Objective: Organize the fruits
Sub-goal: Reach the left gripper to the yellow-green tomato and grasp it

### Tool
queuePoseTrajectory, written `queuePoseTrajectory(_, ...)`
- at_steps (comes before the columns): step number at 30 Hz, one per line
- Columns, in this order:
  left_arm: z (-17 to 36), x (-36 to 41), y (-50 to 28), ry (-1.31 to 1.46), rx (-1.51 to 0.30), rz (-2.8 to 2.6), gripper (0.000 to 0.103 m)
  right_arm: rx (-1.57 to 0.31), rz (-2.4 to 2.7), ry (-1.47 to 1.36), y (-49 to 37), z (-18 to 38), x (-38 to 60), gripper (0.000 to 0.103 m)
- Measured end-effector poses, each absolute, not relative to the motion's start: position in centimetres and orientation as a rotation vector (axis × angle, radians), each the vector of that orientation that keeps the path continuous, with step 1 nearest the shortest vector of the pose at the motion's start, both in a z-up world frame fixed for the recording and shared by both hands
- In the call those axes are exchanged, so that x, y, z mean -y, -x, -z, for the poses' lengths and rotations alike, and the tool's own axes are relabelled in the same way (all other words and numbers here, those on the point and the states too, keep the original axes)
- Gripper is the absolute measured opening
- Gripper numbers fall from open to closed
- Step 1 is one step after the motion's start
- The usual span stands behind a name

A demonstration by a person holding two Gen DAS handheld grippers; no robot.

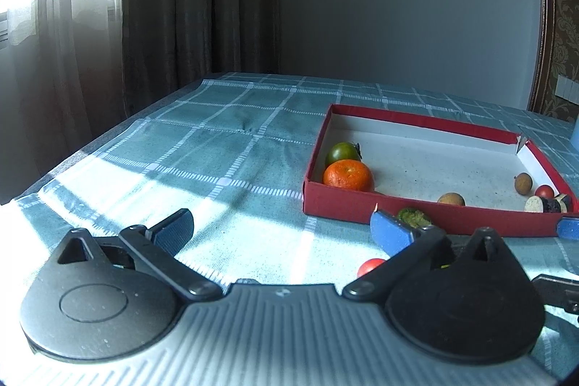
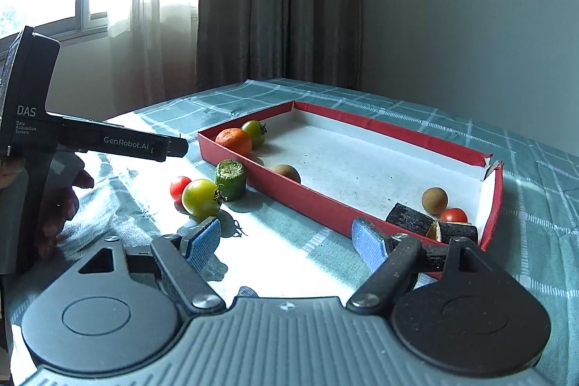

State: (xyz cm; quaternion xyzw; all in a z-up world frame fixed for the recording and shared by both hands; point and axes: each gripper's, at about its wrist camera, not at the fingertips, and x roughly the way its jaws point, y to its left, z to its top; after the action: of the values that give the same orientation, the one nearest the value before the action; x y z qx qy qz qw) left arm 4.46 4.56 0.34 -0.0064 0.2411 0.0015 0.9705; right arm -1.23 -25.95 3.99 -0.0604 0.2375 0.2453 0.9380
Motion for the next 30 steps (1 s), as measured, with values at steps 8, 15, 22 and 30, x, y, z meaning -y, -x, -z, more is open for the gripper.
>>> queuePoseTrajectory(8, -0.4, -3.6, -3.5, -0.034, -0.463, 0.088, 0.085, -0.548, -0.499, 0.032, 0.1, -3.6, 27.2, 0.089)
queuePoseTrajectory(15, -0.6, -2.4, -1.8, -0.102, -0.382, 0.165, 0.088, -0.578, -0.474, -0.068, -0.4, -3.4, 28.8, 0.089)
queuePoseTrajectory(22, -0.6, -0.5, 0.5, -0.217, -0.26, 0.266, 0.091, -0.605, -0.472, -0.111, -0.8, -3.3, 29.4, 0.089)
queuePoseTrajectory(30, 0.5, 2.8, -0.4, -0.397, -0.345, 0.372, 0.063, -0.609, -0.46, -0.127, -0.7, -3.3, 29.7, 0.089)
